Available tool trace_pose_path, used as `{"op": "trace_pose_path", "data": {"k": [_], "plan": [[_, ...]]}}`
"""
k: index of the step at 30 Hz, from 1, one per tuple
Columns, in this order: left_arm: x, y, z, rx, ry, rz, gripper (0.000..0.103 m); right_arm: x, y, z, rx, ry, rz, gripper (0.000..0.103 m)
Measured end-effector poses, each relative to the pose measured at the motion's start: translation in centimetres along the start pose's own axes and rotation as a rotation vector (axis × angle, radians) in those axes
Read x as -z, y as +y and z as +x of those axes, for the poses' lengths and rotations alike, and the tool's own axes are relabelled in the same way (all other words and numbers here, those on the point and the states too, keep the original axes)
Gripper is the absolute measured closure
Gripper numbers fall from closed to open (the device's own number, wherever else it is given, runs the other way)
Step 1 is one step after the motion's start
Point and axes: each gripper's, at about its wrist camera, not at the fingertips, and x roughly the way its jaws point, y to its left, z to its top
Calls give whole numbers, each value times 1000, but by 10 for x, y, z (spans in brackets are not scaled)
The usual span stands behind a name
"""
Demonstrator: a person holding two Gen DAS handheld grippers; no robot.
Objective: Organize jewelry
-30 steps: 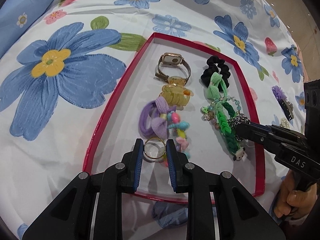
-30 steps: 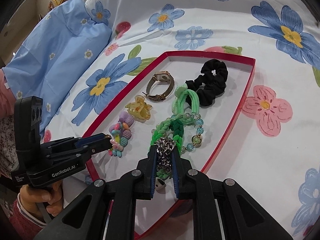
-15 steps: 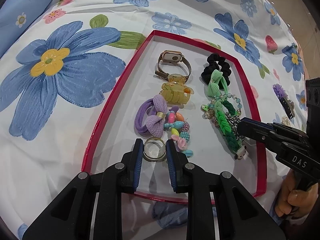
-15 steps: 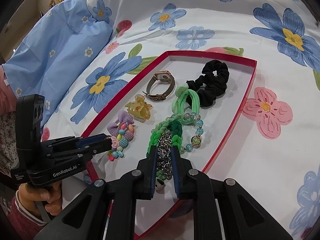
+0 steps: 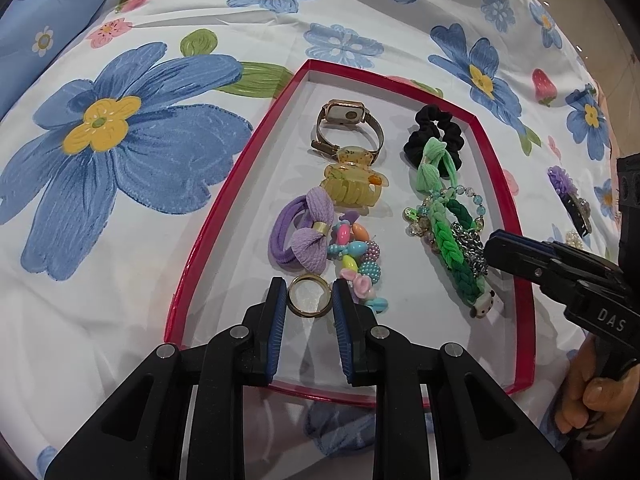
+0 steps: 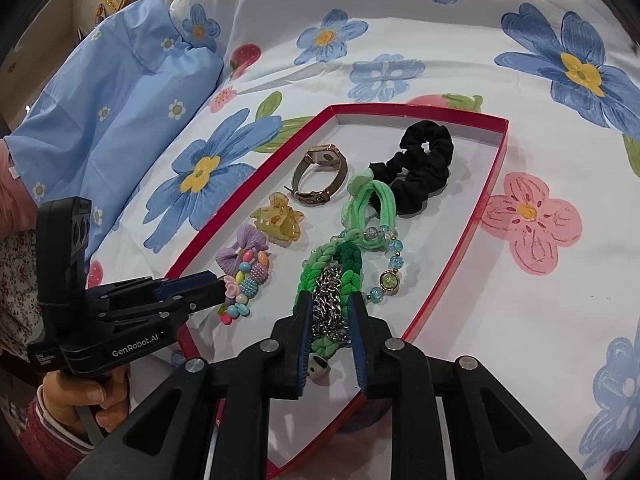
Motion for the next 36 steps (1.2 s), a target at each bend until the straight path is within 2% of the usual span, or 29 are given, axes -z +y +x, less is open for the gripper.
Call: {"op": "trace_pose_path", "data": {"k": [3,6,8,10,14,15,19,22,27,36], "plan": [[1,0,-1,-5,0,-2,74,-1,1,-4,-3,-12,-1,75],[1,1,-8,0,-17,-12,73,-2,1,-10,-5,-26,5,74],[1,1,-15,3,-30,-21,62,-2,1,-14,-10,-38,12,71],[2,0,-24,9,-51,-33,53,-2,0,-20,-22,-56,26,62],[5,0,-48,31,-106,-69,36,-2,-1,-34,-40,-89,45,62],[6,0,-54,35,-119,-83,30,-1,-1,-39,-45,-103,53,60],[14,3,-75,60,-160,-145,16,3,-4,-56,-73,-154,90,48],[23,8,-88,83,-188,-196,14,10,-7,-68,-99,-186,124,43],[44,9,-99,115,-189,-256,14,28,-10,-79,-149,-215,172,41],[79,0,-114,117,-164,-285,11,63,-8,-102,-223,-276,225,28]]}}
